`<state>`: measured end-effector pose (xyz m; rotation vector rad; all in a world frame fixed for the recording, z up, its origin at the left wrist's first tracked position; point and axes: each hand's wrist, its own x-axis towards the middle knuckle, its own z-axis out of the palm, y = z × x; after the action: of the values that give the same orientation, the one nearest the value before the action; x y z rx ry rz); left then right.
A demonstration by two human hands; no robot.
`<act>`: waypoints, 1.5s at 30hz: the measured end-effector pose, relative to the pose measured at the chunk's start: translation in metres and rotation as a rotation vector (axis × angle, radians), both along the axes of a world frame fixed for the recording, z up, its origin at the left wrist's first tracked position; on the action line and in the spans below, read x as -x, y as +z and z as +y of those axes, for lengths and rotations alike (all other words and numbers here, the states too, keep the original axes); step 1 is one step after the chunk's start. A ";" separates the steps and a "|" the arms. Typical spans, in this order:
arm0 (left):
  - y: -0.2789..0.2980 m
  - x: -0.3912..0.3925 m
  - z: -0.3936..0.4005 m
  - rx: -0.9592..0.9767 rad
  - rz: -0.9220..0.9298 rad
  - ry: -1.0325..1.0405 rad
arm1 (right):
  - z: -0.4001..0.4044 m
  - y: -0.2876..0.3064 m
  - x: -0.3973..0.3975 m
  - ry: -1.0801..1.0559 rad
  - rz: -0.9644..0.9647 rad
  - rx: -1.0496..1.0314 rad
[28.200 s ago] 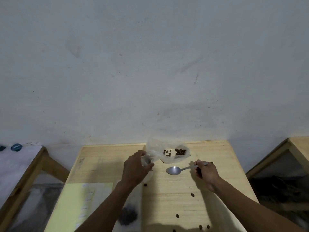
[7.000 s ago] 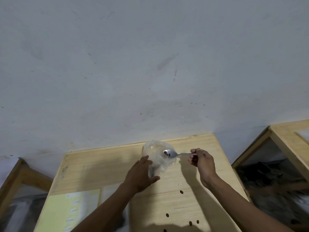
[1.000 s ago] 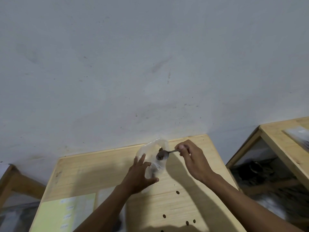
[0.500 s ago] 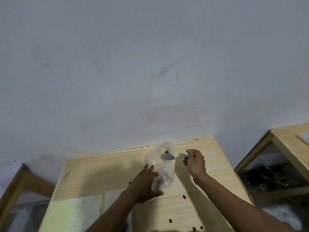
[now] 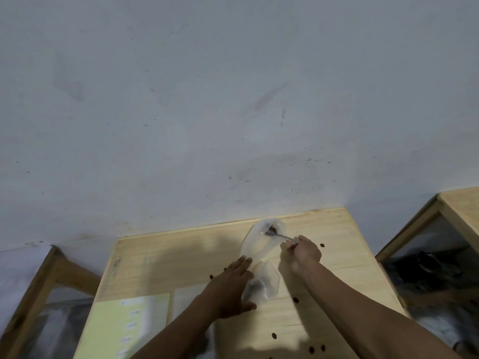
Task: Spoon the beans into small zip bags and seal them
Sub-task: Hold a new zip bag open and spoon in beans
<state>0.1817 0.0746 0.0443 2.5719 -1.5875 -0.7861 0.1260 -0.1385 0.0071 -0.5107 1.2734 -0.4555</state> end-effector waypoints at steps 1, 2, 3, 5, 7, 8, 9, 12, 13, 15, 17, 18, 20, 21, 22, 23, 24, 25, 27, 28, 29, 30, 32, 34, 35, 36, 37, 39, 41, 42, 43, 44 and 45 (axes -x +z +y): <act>-0.002 -0.001 0.001 0.007 -0.005 0.005 | 0.003 -0.001 0.000 -0.030 -0.047 -0.024; -0.005 -0.003 0.002 0.014 -0.008 0.010 | 0.003 -0.002 0.002 -0.032 -0.083 -0.028; -0.008 -0.004 0.003 0.019 -0.007 0.018 | 0.005 0.000 0.003 -0.012 -0.112 -0.017; -0.014 -0.007 0.004 0.034 0.001 0.038 | 0.006 0.002 0.006 0.009 -0.170 0.016; -0.018 -0.010 0.004 0.062 0.009 0.073 | 0.005 0.006 0.008 0.049 -0.181 0.078; -0.019 -0.011 0.004 0.077 0.014 0.096 | 0.005 0.010 0.011 0.075 -0.186 0.112; -0.020 -0.011 0.003 0.093 0.021 0.119 | 0.005 0.014 0.014 0.100 -0.193 0.139; -0.019 -0.010 -0.003 0.125 0.027 0.164 | 0.000 0.020 0.023 0.173 -0.179 0.222; -0.018 -0.010 -0.005 0.128 0.026 0.176 | -0.002 0.021 0.026 0.199 -0.159 0.255; -0.017 -0.010 -0.009 0.125 0.031 0.199 | -0.007 0.023 0.033 0.250 -0.109 0.331; -0.017 -0.011 -0.012 0.116 0.034 0.215 | -0.014 0.026 0.039 0.281 -0.070 0.414; -0.018 -0.011 -0.013 0.114 0.035 0.223 | -0.018 0.030 0.043 0.288 -0.073 0.449; -0.019 -0.011 -0.015 0.122 0.042 0.247 | -0.023 0.042 0.048 0.302 -0.091 0.515; -0.019 -0.011 -0.017 0.129 0.051 0.258 | -0.024 0.050 0.051 0.313 -0.095 0.552; -0.019 -0.011 -0.018 0.137 0.061 0.270 | -0.024 0.057 0.055 0.327 -0.100 0.592; -0.019 -0.011 -0.019 0.146 0.072 0.281 | -0.023 0.063 0.058 0.349 -0.104 0.638; -0.018 -0.011 -0.020 0.155 0.078 0.288 | -0.021 0.068 0.061 0.379 -0.105 0.688; -0.017 -0.010 -0.020 0.163 0.078 0.291 | -0.020 0.072 0.064 0.419 -0.099 0.744; -0.017 -0.010 -0.021 0.175 0.070 0.291 | -0.015 0.075 0.069 0.515 -0.069 0.863; -0.018 -0.010 -0.021 0.176 0.070 0.290 | -0.012 0.075 0.072 0.563 -0.055 0.919; -0.018 -0.010 -0.021 0.176 0.072 0.289 | -0.010 0.075 0.073 0.612 -0.044 0.974; -0.018 -0.010 -0.021 0.176 0.073 0.289 | -0.007 0.074 0.075 0.657 -0.035 1.024; -0.018 -0.010 -0.021 0.180 0.071 0.288 | -0.002 0.070 0.077 0.727 -0.033 1.112; -0.019 -0.009 -0.021 0.186 0.064 0.286 | 0.002 0.068 0.078 0.792 -0.049 1.207; -0.019 -0.009 -0.021 0.187 0.063 0.287 | 0.003 0.068 0.078 0.830 -0.058 1.272; -0.019 -0.009 -0.020 0.184 0.063 0.289 | 0.003 0.069 0.078 0.863 -0.070 1.342; -0.020 -0.009 -0.020 0.181 0.061 0.292 | 0.001 0.070 0.077 0.877 -0.081 1.402; -0.021 -0.010 -0.019 0.174 0.059 0.296 | -0.002 0.070 0.077 0.816 -0.066 1.454; -0.021 -0.010 -0.017 0.169 0.057 0.298 | -0.006 0.069 0.073 0.676 -0.008 1.377; -0.021 -0.011 -0.017 0.170 0.059 0.297 | -0.007 0.068 0.069 0.612 0.036 1.290; -0.021 -0.011 -0.016 0.171 0.061 0.294 | -0.008 0.066 0.064 0.567 0.089 1.180; -0.021 -0.011 -0.016 0.171 0.058 0.289 | -0.010 0.063 0.058 0.532 0.134 1.071; -0.021 -0.010 -0.015 0.169 0.051 0.277 | -0.012 0.057 0.050 0.511 0.172 0.966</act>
<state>0.1922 0.0593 0.0234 2.5489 -1.1899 -0.6555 0.0757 -0.1506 0.0646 -1.6715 0.9647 -0.5800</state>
